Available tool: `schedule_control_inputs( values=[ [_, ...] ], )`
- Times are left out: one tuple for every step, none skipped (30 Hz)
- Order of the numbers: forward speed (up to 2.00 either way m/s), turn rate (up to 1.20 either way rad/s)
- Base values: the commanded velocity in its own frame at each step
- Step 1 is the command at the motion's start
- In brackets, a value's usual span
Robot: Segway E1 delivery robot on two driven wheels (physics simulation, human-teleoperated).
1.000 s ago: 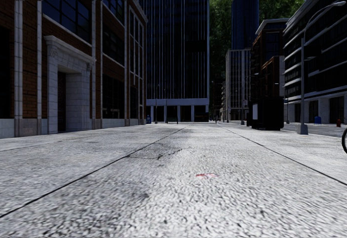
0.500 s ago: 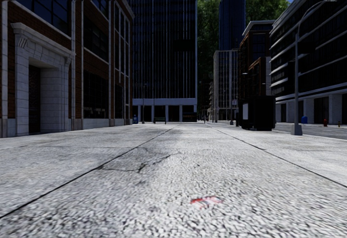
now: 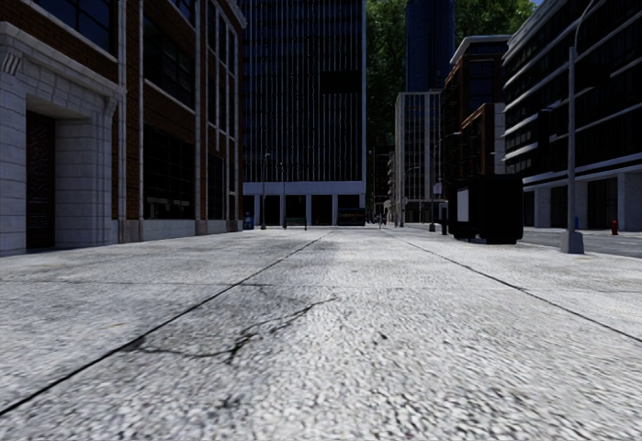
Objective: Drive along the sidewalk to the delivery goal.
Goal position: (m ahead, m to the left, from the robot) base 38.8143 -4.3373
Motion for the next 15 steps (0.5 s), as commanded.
schedule_control_inputs(
  values=[
    [1.70,-0.01],
    [1.70,-0.20],
    [1.70,-0.47],
    [1.70,-0.87],
    [1.70,-1.03],
    [1.70,-1.03],
    [1.70,-1.10],
    [1.70,-1.12],
    [1.70,-0.70],
    [1.70,-0.14],
    [1.70,0.00],
    [1.70,0.00],
    [1.70,0.00],
    [1.69,0.00],
    [1.69,0.00]
  ],
)
